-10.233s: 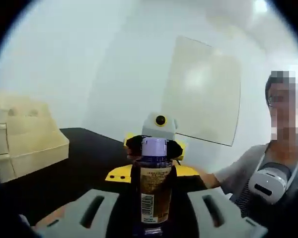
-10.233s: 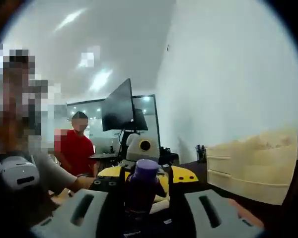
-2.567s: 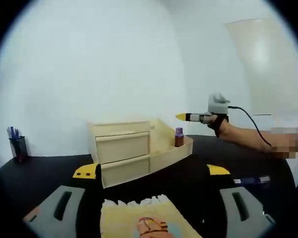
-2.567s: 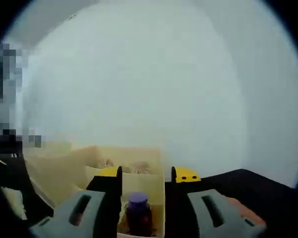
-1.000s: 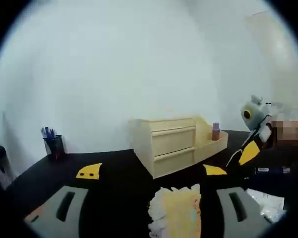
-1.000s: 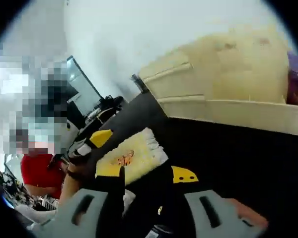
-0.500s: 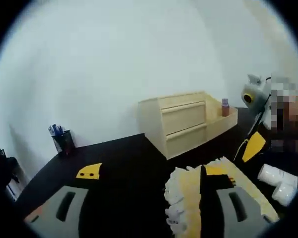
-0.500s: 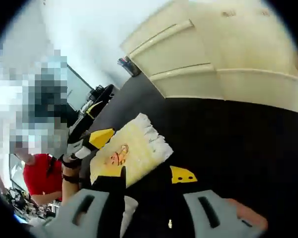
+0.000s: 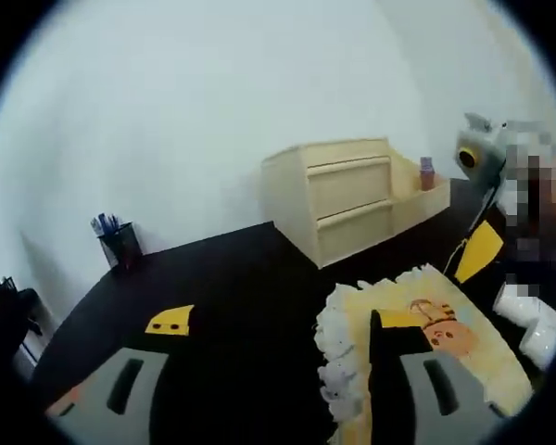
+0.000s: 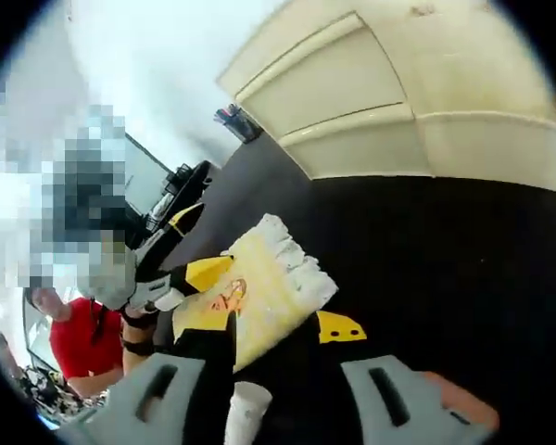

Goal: Open the drawer, pick up the cosmetic bottles from the table one by one, place them into the drawer, release the gripper, close the drawer, and move the gripper away

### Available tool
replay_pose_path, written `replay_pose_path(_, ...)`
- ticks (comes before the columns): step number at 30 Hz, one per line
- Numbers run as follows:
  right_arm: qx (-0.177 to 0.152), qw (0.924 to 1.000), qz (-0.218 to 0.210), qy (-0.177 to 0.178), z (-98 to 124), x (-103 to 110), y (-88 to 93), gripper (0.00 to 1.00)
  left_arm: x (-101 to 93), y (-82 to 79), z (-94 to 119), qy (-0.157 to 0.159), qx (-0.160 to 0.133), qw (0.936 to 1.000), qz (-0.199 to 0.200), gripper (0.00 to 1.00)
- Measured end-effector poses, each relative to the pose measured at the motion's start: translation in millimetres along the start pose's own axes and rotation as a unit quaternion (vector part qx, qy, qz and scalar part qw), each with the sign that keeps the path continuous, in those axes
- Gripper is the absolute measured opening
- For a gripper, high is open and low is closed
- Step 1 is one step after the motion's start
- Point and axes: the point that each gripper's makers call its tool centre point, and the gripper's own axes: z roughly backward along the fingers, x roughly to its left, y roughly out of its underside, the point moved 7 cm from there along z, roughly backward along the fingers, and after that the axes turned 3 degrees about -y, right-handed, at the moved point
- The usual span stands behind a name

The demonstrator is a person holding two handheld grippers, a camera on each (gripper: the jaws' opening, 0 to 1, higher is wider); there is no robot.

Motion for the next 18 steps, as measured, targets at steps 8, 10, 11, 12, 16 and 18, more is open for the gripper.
replay_pose_path(8,-0.017,0.9986,-0.038,-0.034,0.9,2.1,6.1,0.28,1.0,4.4,-0.1,0.002,0.008,0.9999,0.009,0.69)
replay_pose_path(10,-0.022,0.9983,-0.039,-0.038,-0.9,6.5,11.8,0.29,0.8,5.1,-0.2,0.004,0.009,0.9999,0.011,0.68)
replay_pose_path(11,-0.021,0.9981,-0.042,-0.039,-1.5,7.8,12.0,0.29,0.7,5.2,-0.1,0.004,0.009,0.9999,0.011,0.68)
replay_pose_path(12,-0.018,0.9985,-0.039,-0.034,-2.3,9.2,13.2,0.28,0.6,5.4,-0.1,0.004,0.01,0.9999,0.011,0.68)
replay_pose_path(16,0.017,0.9993,0.022,0.025,-7.0,1.7,6.9,0.21,-0.3,6.3,-0.2,0.007,0.011,0.9998,0.015,0.67)
replay_pose_path(18,0.019,0.9994,0.019,0.021,-11.6,3.2,1.5,0.21,-0.4,6.7,-0.2,0.008,0.011,0.9998,0.017,0.67)
